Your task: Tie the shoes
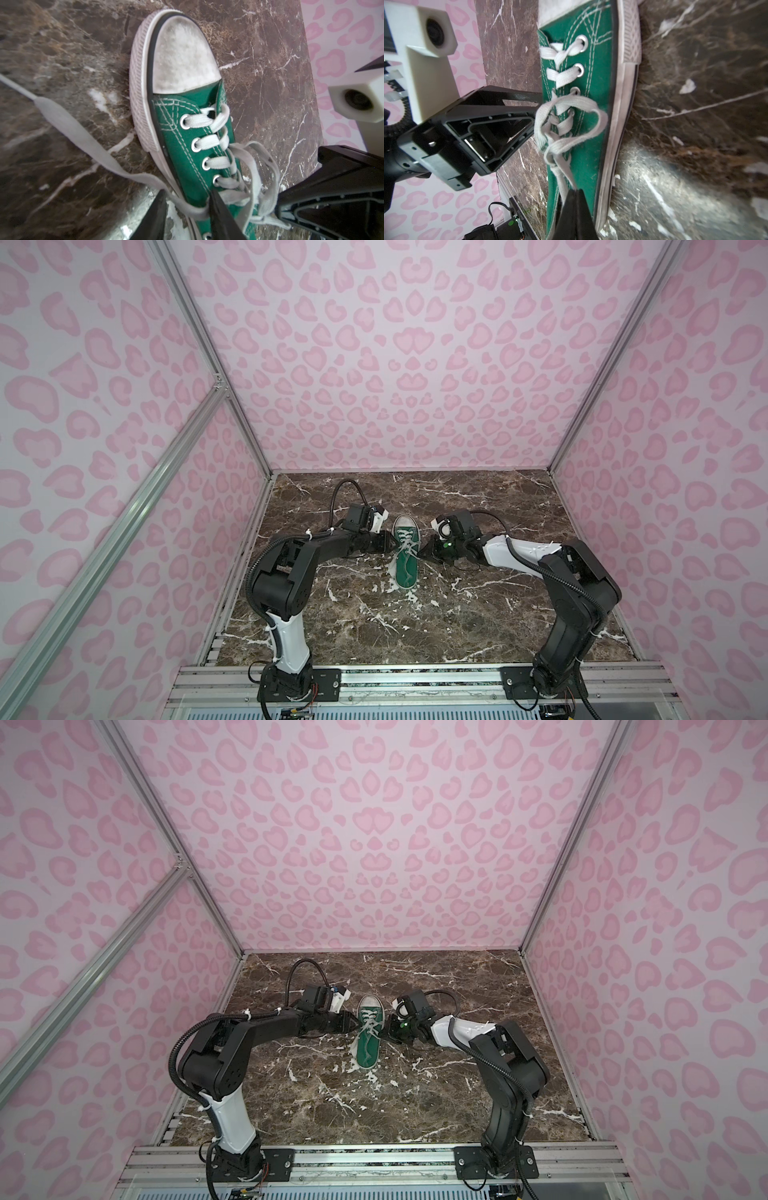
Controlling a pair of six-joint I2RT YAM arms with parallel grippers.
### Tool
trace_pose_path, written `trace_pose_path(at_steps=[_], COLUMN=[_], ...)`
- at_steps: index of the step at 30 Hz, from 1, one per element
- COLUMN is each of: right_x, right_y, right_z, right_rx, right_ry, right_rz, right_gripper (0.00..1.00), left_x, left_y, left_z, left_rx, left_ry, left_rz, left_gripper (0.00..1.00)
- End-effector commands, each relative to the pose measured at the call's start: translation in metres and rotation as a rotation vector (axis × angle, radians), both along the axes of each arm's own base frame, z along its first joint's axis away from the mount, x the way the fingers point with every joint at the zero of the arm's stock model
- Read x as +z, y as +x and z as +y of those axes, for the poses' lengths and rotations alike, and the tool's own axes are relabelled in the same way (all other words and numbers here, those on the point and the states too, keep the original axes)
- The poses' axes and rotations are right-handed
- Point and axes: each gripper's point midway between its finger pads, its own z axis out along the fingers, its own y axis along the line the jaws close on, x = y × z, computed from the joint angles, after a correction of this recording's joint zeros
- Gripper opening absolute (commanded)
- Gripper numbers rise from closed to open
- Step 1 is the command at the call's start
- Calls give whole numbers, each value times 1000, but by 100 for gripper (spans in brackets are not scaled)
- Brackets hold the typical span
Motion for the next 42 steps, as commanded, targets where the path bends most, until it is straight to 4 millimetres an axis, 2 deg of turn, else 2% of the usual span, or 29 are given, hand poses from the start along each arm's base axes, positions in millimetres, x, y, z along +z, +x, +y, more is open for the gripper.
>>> trace_pose_path(at_steps=[1, 7, 13, 17, 20, 21, 28, 31, 36, 42], right_x=[0, 1, 2, 0, 2, 2, 1, 1, 0, 0], right_y=[1, 2, 4, 5, 7, 8, 7, 7, 7, 7], right_z=[-1, -3, -5, -2, -1, -1, 0, 1, -1, -1], right_rx=[2, -11, -32, -28, -28, -28, -22, -19, -21, -21], right_ry=[-9, -15, -3, 7, 10, 10, 12, 10, 6, 6], right_rz=[-7, -14, -24, -20, -23, -24, -18, -17, -15, -15], right_gripper=[3, 3, 3, 3, 4, 4, 4, 4, 4, 4], left_x=[9, 16, 23, 23, 15, 13, 11, 10, 12, 19], left_y=[6, 5, 1, 1, -1, -2, 2, 3, 4, 3], left_z=[-1, 3, 3, 4, 5, 4, -6, -8, -8, -4], left_rx=[7, 0, -2, -3, -3, -2, -5, -9, -6, -6], left_ry=[-12, 14, 12, 15, 29, 22, -43, -55, -55, -33], left_rz=[-39, -52, -62, -63, -39, -33, -20, -12, -17, -36], left_gripper=[30, 24, 9, 11, 28, 30, 35, 35, 22, 16])
